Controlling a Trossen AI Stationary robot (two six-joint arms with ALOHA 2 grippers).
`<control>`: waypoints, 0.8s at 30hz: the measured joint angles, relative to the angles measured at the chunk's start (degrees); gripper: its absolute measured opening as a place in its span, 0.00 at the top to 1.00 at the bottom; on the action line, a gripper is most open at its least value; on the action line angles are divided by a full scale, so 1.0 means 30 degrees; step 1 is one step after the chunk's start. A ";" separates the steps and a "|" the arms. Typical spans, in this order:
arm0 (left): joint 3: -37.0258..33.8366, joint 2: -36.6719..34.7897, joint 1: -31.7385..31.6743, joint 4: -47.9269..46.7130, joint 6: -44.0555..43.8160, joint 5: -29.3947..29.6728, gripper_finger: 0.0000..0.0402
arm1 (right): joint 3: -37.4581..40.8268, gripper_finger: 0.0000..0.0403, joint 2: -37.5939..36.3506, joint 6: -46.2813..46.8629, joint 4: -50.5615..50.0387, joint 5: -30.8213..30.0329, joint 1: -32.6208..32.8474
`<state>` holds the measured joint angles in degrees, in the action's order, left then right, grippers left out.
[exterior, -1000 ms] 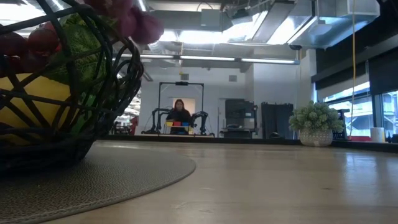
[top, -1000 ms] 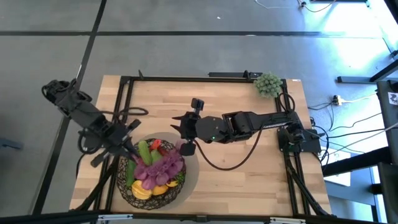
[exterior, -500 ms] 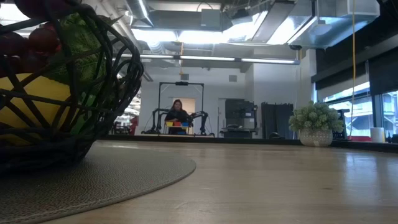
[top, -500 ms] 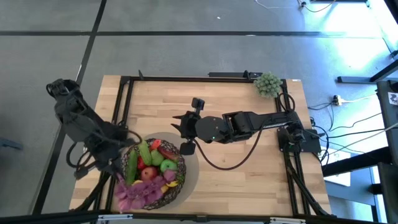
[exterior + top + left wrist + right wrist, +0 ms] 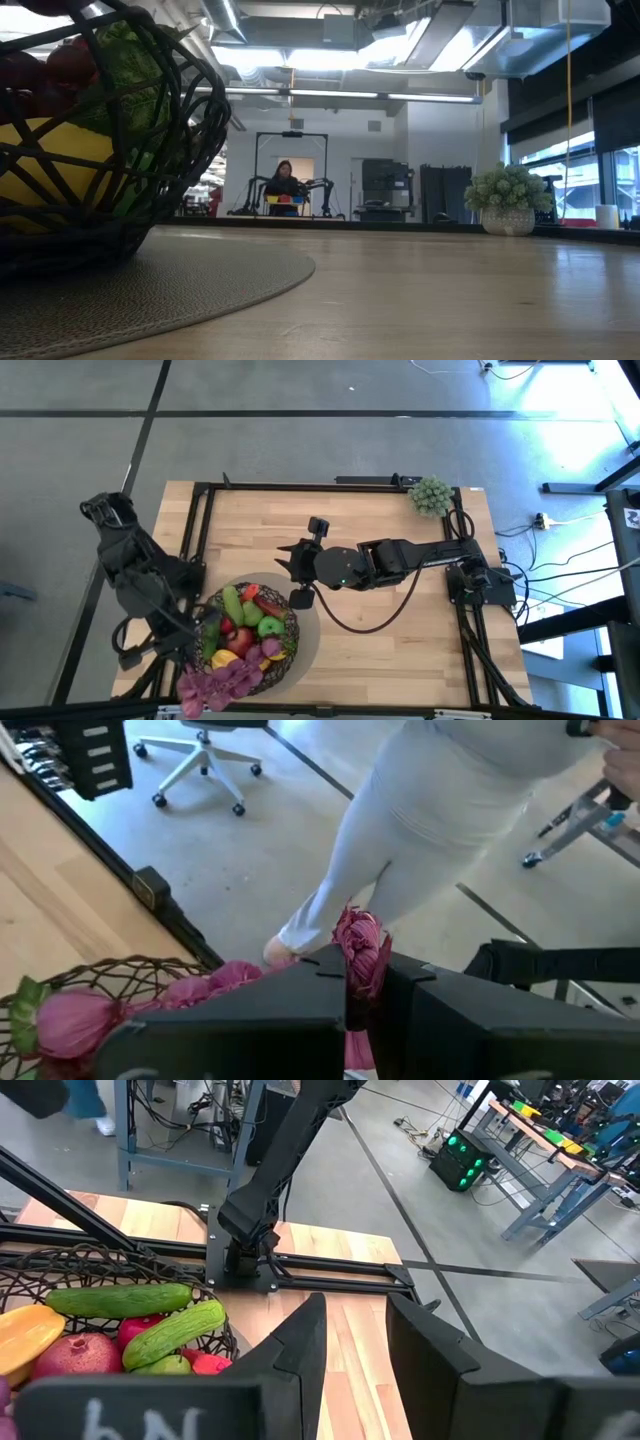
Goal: Build produce basket
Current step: Put the purple garlic into the black wire basket
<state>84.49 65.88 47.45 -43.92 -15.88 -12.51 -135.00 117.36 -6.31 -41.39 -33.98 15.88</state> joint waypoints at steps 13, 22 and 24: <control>0.0000 -0.0485 -0.0023 0.1846 0.3024 -0.0879 1.00 | 0.0000 0.75 0.0000 0.0270 0.0002 0.0007 0.0000; 0.0000 -0.0503 -0.0026 0.0893 0.3332 -0.0739 1.00 | 0.0000 0.75 0.0000 0.0517 0.0002 0.0007 0.0000; 0.0000 -0.0505 -0.0026 0.0412 0.3773 -0.0592 1.00 | 0.0000 0.75 0.0000 0.0545 0.0002 0.0007 -0.0006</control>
<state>84.49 64.36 47.37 -42.69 -4.56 -14.29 -135.00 117.36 -4.67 -41.39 -33.95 15.86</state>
